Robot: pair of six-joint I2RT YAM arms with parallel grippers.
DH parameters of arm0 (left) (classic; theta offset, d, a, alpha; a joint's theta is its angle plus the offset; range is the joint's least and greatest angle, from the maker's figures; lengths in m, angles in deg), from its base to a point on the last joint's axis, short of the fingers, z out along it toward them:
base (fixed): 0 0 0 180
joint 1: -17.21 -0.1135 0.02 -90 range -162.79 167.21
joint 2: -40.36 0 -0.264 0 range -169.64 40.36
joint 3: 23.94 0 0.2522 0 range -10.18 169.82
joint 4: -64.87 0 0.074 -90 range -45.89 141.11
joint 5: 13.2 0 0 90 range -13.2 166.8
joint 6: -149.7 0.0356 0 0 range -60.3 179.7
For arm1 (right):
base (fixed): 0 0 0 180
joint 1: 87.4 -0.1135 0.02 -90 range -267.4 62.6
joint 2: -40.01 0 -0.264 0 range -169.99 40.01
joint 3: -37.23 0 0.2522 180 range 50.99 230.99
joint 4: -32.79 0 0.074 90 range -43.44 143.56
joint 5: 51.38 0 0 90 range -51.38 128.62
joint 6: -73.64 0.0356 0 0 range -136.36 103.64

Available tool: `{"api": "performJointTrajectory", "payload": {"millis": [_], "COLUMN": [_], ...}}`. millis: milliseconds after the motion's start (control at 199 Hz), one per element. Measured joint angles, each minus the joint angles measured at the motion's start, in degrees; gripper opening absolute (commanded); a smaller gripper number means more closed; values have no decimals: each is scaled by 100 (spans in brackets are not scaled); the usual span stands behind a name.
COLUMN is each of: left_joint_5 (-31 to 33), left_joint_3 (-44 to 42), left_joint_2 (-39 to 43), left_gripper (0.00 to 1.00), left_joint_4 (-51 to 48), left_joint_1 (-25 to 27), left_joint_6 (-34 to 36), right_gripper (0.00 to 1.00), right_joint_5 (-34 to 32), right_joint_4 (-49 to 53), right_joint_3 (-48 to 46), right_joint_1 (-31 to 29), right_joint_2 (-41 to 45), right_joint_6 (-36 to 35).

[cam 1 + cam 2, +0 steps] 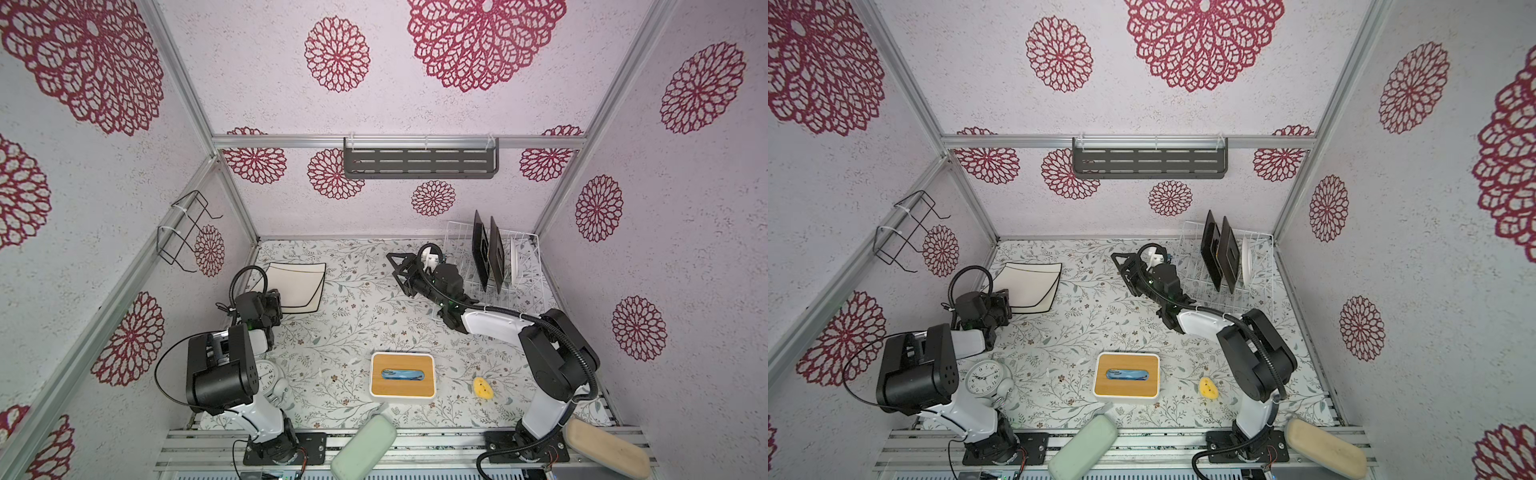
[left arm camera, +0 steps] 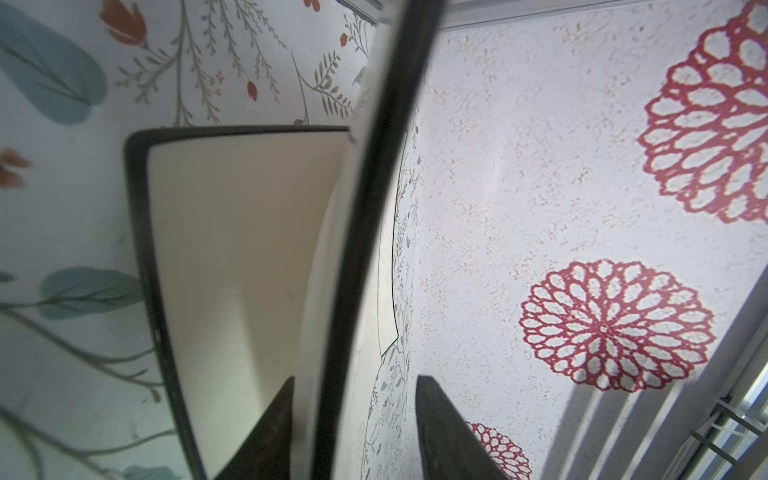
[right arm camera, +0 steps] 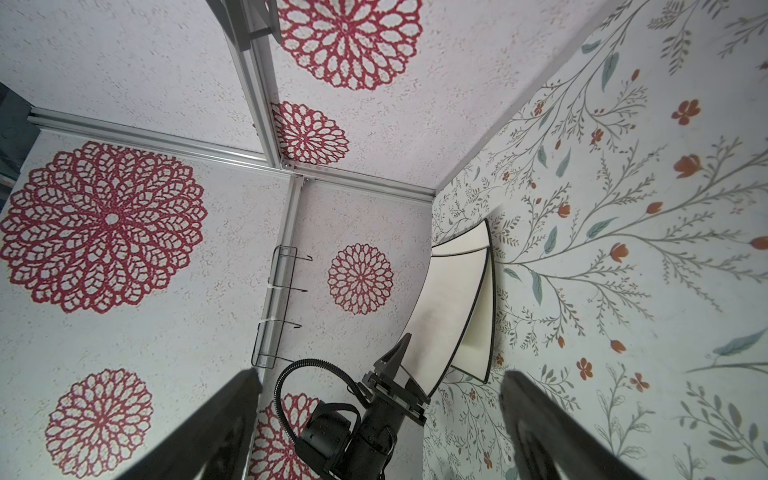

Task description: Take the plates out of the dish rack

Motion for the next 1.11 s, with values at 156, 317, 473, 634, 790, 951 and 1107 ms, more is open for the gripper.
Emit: {"api": "performJointTrajectory", "payload": {"millis": [156, 317, 473, 634, 790, 951, 1107], "left_joint_5": [-66, -120, -225, -282, -317, -385, -389], "left_joint_3": [35, 302, 520, 621, 621, 656, 680], "left_joint_2": [94, 155, 173, 173, 173, 122, 20], "left_gripper": [58, 63, 68, 71, 72, 73, 74], "left_joint_4": [-227, -883, -1368, -1648, -1687, -1694, -1679], "left_joint_1": [4, 11, 11, 11, 11, 11, 11], "left_joint_6": [52, 254, 439, 538, 538, 535, 511], "right_gripper": [92, 92, 93, 92, 93, 92, 92], "right_joint_5": [0, 0, 0, -2, -2, -2, -2], "right_joint_4": [0, -2, -2, -4, -33, -35, -39], "right_joint_3": [0, 0, 0, -4, -4, -4, -4], "right_joint_1": [0, 0, 0, 0, 0, 0, 0], "right_joint_2": [0, 0, 0, 0, 0, 0, 0], "right_joint_6": [0, 0, 2, 7, 9, 9, 9]}}
